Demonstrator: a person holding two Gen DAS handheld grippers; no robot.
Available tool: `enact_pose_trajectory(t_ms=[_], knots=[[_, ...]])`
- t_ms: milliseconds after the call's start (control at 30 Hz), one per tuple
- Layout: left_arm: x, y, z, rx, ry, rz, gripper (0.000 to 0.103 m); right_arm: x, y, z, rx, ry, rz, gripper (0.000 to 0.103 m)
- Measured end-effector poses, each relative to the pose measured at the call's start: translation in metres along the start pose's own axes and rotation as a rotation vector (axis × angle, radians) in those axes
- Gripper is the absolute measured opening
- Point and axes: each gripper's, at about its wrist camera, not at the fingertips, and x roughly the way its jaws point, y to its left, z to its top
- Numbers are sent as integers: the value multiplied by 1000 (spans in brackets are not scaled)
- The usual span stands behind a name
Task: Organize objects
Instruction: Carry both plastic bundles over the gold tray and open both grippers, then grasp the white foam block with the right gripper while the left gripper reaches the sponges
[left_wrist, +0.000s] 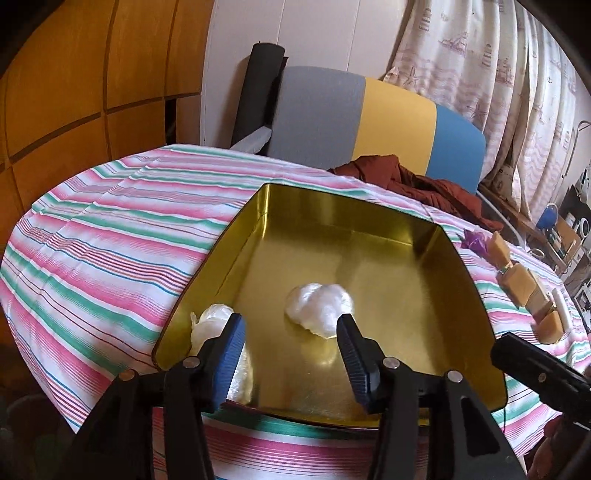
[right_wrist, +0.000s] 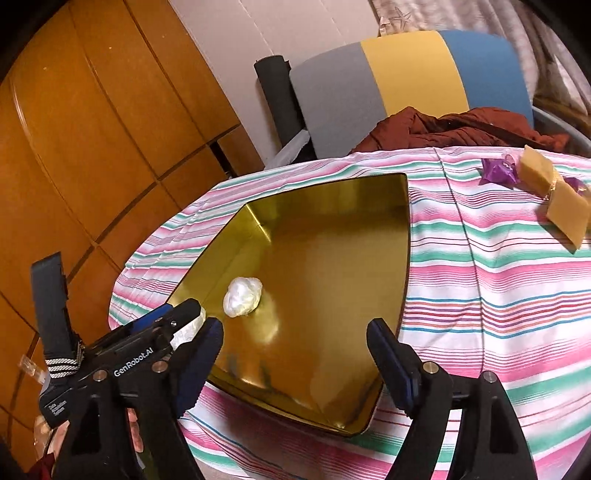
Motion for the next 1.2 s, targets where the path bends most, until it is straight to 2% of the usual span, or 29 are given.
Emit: enact_pose_trajectory(t_ms=[267,533,733,1033,1200], knots=[[-9,-22,-3,50,-25,-56,52,-7,-3,2,-8,-27,-17,82],[-14,-51,-12,116,-24,-144,52,-21,-29,5,28,-45,-77,84],[-26,-80,-18,201,-44,-217,52,-42,-66,7,65,-74,-165,84],[-31,-126,-30,275,-10,-307,52,-75,-130,7,83,-81,-322,87],[-36,-153,-35,321,0,-357,52,-95,-177,1,164,-85,-394,88]])
